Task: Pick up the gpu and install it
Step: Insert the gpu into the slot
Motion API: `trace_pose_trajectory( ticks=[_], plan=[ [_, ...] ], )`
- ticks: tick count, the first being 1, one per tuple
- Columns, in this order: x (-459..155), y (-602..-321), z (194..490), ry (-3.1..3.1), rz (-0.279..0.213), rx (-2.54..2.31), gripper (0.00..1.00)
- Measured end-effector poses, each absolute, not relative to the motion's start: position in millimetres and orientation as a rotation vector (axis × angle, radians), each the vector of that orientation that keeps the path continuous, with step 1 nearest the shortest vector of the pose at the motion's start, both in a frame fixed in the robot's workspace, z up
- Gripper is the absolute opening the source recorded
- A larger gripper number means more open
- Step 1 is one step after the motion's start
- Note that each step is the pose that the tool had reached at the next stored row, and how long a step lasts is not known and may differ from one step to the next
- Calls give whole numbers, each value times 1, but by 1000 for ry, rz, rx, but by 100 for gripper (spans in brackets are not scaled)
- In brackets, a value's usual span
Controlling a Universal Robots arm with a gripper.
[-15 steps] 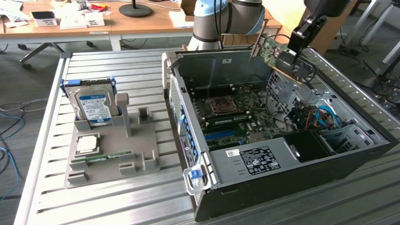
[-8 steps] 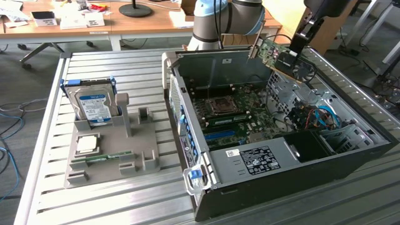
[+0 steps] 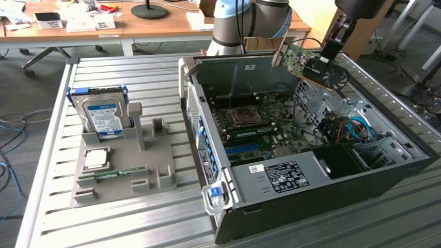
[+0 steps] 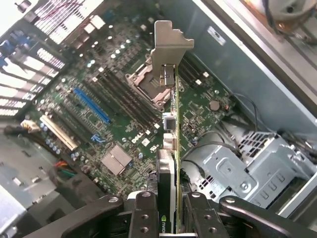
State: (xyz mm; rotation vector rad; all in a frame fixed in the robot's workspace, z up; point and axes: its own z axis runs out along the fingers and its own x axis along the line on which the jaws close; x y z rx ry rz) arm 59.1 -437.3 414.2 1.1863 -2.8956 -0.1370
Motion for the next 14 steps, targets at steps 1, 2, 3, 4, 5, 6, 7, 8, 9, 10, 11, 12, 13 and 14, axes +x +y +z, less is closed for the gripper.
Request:
trace_pose_trajectory(
  ticks=[1, 2, 3, 4, 5, 6, 7, 8, 9, 10, 11, 12, 13, 14],
  plan=[
    [59, -437, 414, -2886, -137, 1208, 27],
    [59, -437, 414, -2876, -137, 1229, 27],
    [59, -437, 414, -2867, -137, 1250, 27],
    [59, -437, 414, -2858, -136, 1267, 27],
    [59, -437, 414, -2855, -136, 1275, 27],
    [59, -437, 414, -2855, -136, 1275, 27],
    [59, -437, 414, -2855, -136, 1275, 27],
    [59, -437, 414, -2855, -136, 1275, 27],
    [59, -437, 414, -2855, -136, 1275, 27],
    [59, -437, 414, -2855, -136, 1275, 27],
    [59, -437, 414, -2854, -136, 1275, 27],
    [59, -437, 414, -2854, -136, 1276, 27],
    [59, -437, 414, -2851, -136, 1282, 27],
    [59, -437, 414, -2847, -136, 1292, 27]
  ],
)
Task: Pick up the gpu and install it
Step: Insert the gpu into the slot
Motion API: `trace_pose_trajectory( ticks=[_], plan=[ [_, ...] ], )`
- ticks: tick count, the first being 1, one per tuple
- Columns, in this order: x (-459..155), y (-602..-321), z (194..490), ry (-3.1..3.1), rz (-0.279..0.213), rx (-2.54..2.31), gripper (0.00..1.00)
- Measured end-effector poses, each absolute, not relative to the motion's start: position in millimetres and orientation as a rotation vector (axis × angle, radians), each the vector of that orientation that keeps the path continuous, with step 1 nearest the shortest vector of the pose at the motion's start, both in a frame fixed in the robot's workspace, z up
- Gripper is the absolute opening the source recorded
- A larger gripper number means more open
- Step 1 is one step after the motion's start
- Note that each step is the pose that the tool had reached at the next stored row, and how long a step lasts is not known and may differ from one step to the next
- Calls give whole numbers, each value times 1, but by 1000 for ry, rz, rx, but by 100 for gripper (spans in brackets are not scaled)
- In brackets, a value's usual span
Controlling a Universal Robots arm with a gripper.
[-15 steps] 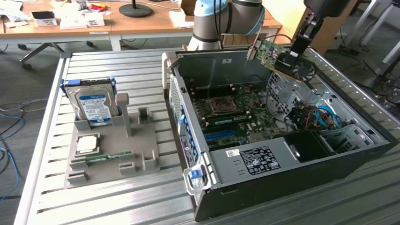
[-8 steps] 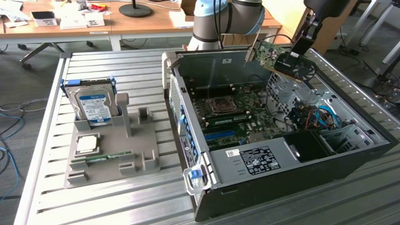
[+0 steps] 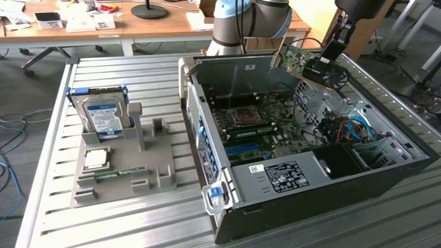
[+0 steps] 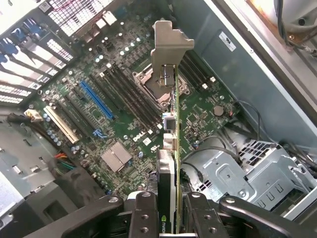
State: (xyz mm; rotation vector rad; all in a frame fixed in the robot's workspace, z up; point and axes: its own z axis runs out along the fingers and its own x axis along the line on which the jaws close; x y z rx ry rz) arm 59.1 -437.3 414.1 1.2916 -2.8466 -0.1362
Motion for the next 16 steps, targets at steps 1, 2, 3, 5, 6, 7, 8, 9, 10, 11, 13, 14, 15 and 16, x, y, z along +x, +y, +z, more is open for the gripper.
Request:
trace_pose_trajectory(
  ticks=[1, 2, 3, 5, 6, 7, 8, 9, 10, 11, 13, 14, 15, 16],
  plan=[
    [59, -437, 414, -2841, -136, 1303, 27],
    [59, -437, 414, -2834, -136, 1318, 27],
    [59, -437, 414, -2825, -136, 1335, 27],
    [59, -437, 414, -2805, -136, 1374, 27],
    [59, -437, 414, -2794, -135, 1395, 27],
    [59, -437, 414, -2781, -135, 1418, 27],
    [59, -437, 414, -2770, -135, 1440, 27],
    [59, -437, 414, -2758, -135, 1460, 27],
    [59, -437, 414, -2747, -134, 1479, 27],
    [59, -437, 414, -2737, -134, 1497, 27],
    [59, -437, 414, -2717, -134, 1530, 27],
    [59, -437, 414, -2708, -133, 1546, 27],
    [59, -437, 414, -2698, -133, 1561, 27],
    [59, -437, 414, -2688, -133, 1578, 27]
  ],
)
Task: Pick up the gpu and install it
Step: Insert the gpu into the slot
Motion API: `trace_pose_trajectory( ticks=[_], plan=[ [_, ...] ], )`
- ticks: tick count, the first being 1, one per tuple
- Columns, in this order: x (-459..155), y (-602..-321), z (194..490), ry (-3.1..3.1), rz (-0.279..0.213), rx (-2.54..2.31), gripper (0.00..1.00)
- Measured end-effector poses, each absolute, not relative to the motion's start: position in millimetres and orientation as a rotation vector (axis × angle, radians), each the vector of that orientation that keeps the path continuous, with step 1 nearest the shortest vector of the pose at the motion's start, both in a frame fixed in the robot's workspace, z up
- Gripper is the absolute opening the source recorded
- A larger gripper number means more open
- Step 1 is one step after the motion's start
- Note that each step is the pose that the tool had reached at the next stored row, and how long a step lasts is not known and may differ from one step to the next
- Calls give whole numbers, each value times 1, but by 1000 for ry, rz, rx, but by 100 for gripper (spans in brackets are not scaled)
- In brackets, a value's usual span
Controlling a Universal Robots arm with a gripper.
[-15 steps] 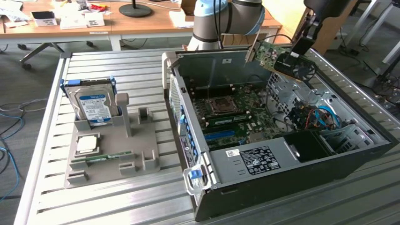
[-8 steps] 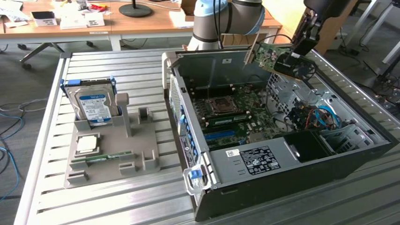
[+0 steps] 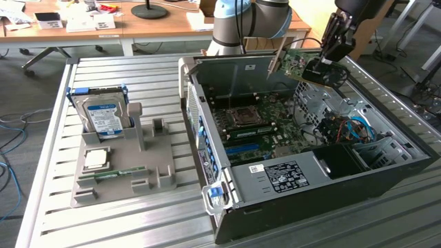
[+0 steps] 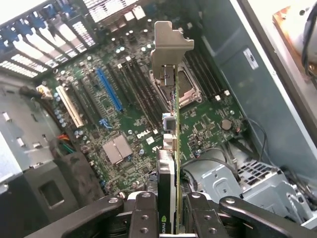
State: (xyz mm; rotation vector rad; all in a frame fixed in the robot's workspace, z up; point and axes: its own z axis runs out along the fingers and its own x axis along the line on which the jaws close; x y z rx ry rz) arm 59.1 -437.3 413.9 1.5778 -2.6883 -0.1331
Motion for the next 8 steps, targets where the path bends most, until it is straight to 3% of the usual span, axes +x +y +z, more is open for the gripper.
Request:
trace_pose_trajectory(
  ticks=[8],
  plan=[
    [59, -437, 414, -2668, -133, 1609, 27]
  ],
)
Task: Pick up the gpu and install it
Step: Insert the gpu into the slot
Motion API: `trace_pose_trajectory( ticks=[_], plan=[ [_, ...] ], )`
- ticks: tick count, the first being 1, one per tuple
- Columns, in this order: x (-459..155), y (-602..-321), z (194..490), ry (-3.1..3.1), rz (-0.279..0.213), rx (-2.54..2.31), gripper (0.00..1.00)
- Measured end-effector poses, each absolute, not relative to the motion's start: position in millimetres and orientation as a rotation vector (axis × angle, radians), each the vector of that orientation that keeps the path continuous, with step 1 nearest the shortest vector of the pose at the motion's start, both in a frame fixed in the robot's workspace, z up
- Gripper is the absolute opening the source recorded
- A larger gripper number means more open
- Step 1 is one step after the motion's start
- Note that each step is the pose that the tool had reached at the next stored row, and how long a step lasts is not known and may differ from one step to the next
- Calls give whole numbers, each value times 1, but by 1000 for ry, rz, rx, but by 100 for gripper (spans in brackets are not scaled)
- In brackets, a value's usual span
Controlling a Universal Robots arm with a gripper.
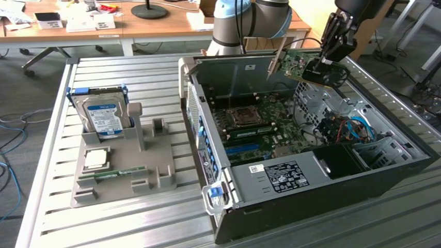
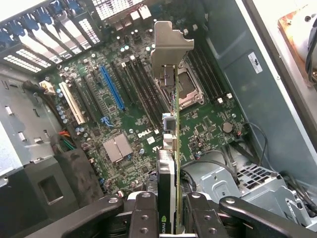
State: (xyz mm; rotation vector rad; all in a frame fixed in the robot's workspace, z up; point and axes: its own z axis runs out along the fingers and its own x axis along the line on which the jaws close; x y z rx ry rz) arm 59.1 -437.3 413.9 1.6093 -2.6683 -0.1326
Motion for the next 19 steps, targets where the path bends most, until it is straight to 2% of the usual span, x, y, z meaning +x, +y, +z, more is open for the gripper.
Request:
trace_pose_trajectory(
  ticks=[19],
  plan=[
    [59, -437, 414, -2580, -130, 1740, 27]
  ],
)
